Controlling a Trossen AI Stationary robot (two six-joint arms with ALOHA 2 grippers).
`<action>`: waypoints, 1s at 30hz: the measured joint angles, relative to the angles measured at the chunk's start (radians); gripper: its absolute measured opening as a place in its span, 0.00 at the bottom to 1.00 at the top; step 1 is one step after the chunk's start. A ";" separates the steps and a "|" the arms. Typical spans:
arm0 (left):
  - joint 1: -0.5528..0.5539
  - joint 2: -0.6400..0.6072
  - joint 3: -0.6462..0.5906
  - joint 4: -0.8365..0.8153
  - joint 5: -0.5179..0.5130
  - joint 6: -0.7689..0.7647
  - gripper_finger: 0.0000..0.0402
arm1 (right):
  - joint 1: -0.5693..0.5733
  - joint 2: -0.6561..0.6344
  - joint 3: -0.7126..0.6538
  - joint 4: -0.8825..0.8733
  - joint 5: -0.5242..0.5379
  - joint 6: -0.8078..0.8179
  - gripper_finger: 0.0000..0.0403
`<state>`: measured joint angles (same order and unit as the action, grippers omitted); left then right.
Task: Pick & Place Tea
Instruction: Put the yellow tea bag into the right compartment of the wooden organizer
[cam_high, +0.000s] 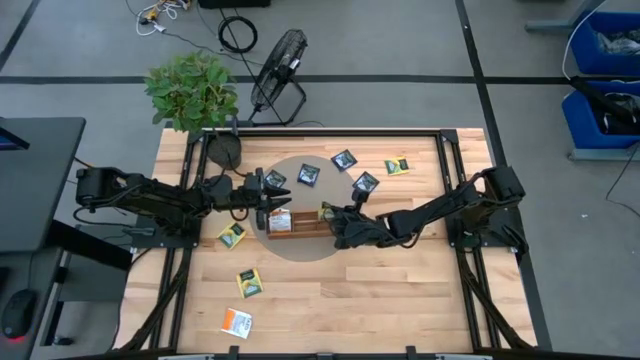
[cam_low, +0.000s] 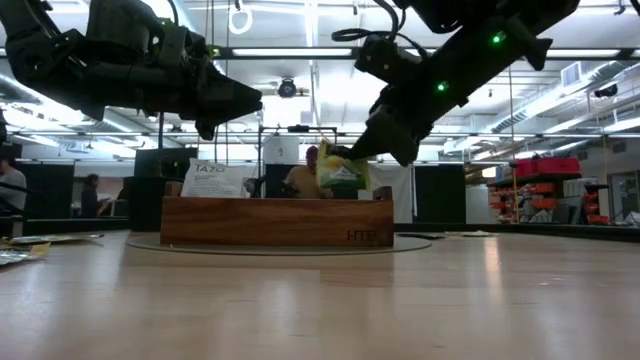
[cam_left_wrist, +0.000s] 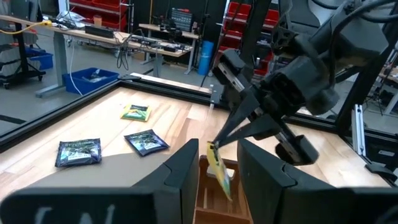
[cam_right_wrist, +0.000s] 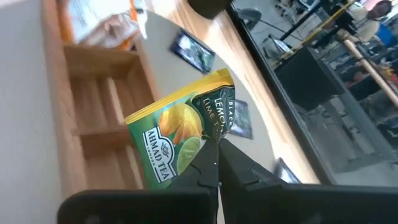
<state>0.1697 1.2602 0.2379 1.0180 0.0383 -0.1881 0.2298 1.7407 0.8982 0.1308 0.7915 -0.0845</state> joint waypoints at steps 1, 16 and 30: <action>0.000 0.000 0.000 0.000 0.000 -0.001 0.29 | 0.000 0.003 0.000 -0.004 -0.006 -0.002 0.00; 0.000 0.000 0.000 0.000 0.000 -0.002 0.29 | -0.019 0.017 -0.001 -0.004 0.002 -0.002 0.02; 0.000 0.000 0.000 0.000 0.000 -0.004 0.29 | -0.040 0.017 -0.001 -0.006 -0.067 -0.003 0.03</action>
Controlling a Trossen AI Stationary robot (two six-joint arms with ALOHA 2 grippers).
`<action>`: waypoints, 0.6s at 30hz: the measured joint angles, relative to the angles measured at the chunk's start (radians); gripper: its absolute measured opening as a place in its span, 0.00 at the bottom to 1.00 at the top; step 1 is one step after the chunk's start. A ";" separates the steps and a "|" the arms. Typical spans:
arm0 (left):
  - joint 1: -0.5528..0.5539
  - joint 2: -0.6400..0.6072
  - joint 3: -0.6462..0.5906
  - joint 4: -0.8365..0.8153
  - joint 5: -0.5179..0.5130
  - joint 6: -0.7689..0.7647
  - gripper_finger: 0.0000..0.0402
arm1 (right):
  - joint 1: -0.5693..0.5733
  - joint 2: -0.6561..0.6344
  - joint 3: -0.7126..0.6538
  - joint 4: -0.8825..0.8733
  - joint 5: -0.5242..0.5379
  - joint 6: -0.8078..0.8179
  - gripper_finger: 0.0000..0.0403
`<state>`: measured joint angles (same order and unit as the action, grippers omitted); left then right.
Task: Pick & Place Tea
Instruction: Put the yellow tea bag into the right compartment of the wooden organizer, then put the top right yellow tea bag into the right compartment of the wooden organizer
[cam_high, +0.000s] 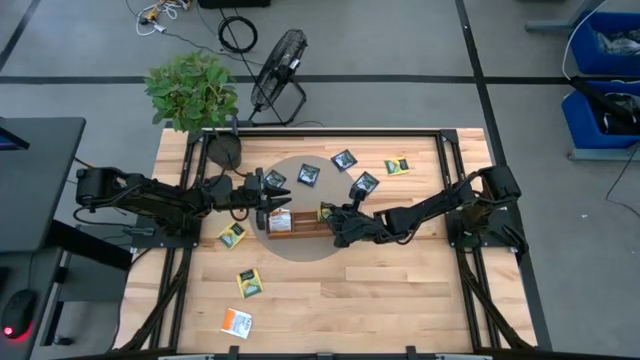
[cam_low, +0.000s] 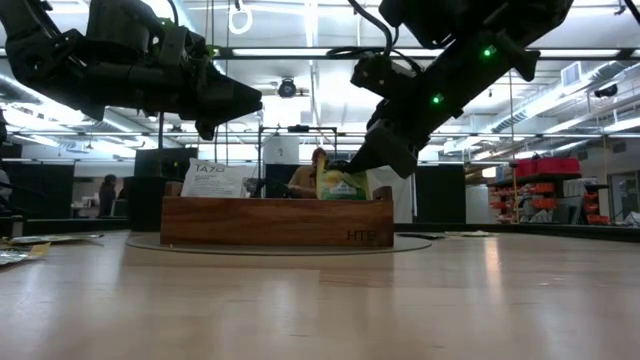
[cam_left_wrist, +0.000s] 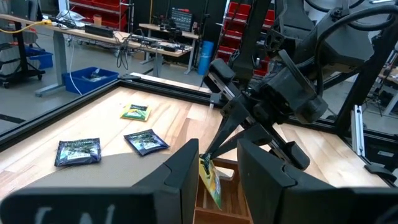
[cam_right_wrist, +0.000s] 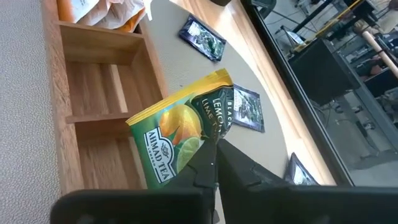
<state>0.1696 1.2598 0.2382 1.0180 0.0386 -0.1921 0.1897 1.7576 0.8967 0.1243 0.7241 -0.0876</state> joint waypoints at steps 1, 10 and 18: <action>0.000 0.000 0.000 0.000 0.000 0.000 0.29 | 0.000 0.000 0.000 -0.003 -0.003 -0.002 0.04; 0.000 0.000 0.000 0.000 0.000 -0.006 0.29 | -0.007 0.000 0.000 -0.011 0.001 0.001 0.20; 0.000 0.000 0.000 0.000 0.000 -0.006 0.29 | -0.007 -0.001 0.000 -0.006 0.001 0.006 0.34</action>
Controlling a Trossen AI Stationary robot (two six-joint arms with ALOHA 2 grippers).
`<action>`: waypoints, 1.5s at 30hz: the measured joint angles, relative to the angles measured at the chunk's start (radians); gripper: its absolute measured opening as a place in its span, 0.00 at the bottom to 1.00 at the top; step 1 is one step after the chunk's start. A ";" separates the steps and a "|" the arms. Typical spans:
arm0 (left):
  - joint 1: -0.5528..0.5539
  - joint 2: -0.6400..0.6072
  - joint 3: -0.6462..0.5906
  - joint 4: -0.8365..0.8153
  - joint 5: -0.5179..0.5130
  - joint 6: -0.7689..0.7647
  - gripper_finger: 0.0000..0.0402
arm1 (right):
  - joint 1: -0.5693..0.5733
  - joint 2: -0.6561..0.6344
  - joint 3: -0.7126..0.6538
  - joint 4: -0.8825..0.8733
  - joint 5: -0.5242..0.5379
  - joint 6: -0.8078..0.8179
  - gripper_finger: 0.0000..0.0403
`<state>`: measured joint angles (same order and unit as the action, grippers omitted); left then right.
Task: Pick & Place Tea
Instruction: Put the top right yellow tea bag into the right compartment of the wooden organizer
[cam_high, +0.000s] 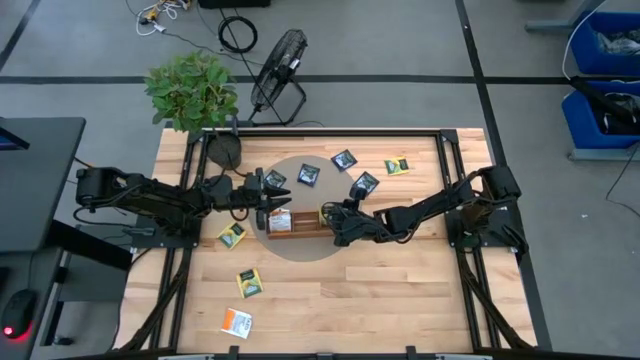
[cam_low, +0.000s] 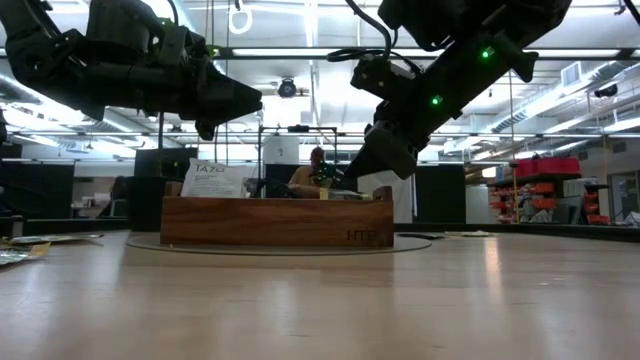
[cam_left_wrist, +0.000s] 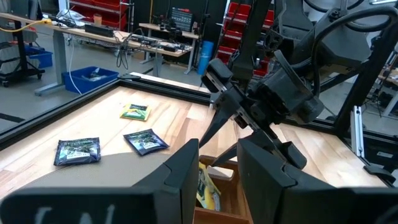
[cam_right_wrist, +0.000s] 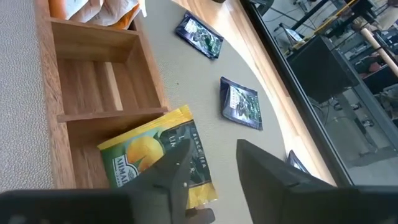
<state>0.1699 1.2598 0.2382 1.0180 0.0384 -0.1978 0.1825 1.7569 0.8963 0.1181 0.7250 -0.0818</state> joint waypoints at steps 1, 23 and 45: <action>0.000 0.000 0.000 0.000 0.000 0.000 0.29 | 0.000 0.000 0.000 0.000 0.000 0.000 0.36; 0.000 0.000 0.000 -0.002 0.000 0.003 0.29 | -0.002 -0.114 0.000 -0.078 0.069 -0.029 0.42; 0.000 0.000 0.001 -0.002 0.000 0.011 0.29 | -0.072 -0.620 -0.311 -0.010 -0.061 0.124 0.42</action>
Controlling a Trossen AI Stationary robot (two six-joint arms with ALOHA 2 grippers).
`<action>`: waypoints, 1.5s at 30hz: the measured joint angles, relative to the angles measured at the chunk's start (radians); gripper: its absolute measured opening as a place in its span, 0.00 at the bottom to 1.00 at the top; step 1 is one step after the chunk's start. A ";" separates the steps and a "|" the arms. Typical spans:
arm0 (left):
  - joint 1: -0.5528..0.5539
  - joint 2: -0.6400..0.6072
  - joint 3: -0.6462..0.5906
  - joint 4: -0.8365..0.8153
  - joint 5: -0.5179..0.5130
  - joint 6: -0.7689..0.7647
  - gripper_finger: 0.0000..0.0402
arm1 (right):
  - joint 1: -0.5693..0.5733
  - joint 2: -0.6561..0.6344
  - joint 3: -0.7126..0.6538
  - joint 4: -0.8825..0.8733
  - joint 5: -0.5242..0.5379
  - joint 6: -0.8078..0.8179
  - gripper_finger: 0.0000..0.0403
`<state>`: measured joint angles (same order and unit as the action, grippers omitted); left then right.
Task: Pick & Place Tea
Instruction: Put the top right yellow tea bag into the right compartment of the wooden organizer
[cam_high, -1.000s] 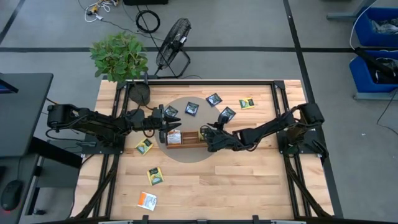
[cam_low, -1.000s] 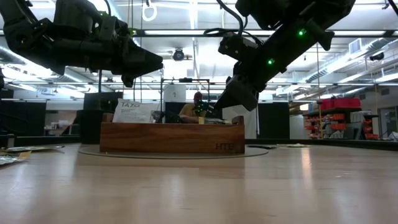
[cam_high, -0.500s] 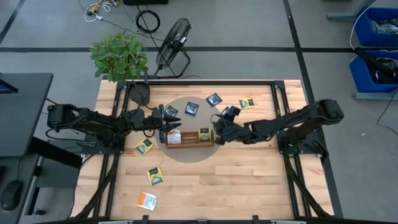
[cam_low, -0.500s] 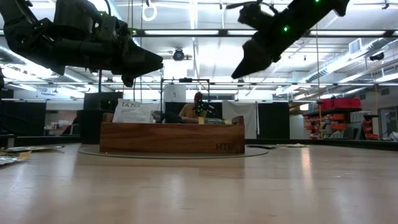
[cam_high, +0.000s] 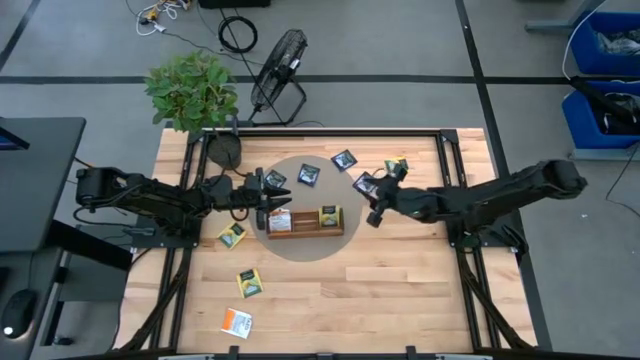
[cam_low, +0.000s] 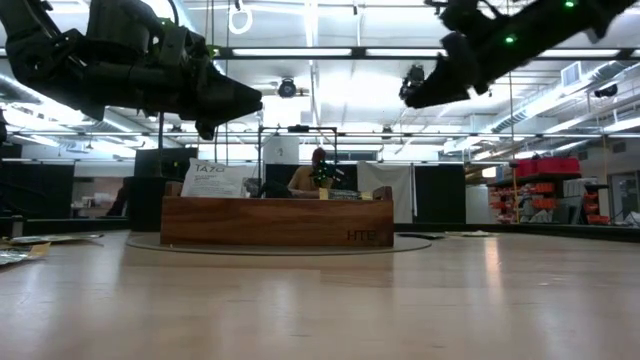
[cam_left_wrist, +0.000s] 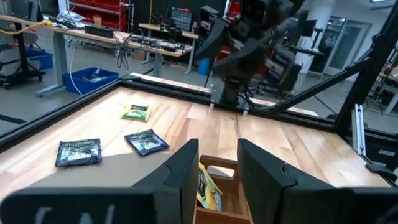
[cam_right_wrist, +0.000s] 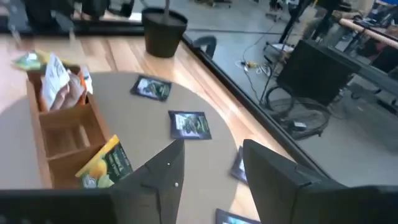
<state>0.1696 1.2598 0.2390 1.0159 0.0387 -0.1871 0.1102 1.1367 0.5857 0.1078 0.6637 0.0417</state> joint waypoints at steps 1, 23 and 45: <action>0.000 0.000 0.000 0.003 0.000 0.000 0.29 | -0.005 -0.032 -0.026 0.016 -0.002 0.005 0.42; 0.000 0.000 0.000 0.004 0.000 -0.003 0.29 | -0.099 -0.424 -0.347 0.211 -0.117 0.167 0.42; 0.000 0.000 0.000 0.003 0.011 -0.010 0.29 | -0.408 -0.581 -0.427 -0.081 -0.221 0.673 0.42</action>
<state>0.1697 1.2598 0.2386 1.0191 0.0494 -0.1970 -0.2979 0.5556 0.1585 0.0264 0.4431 0.7147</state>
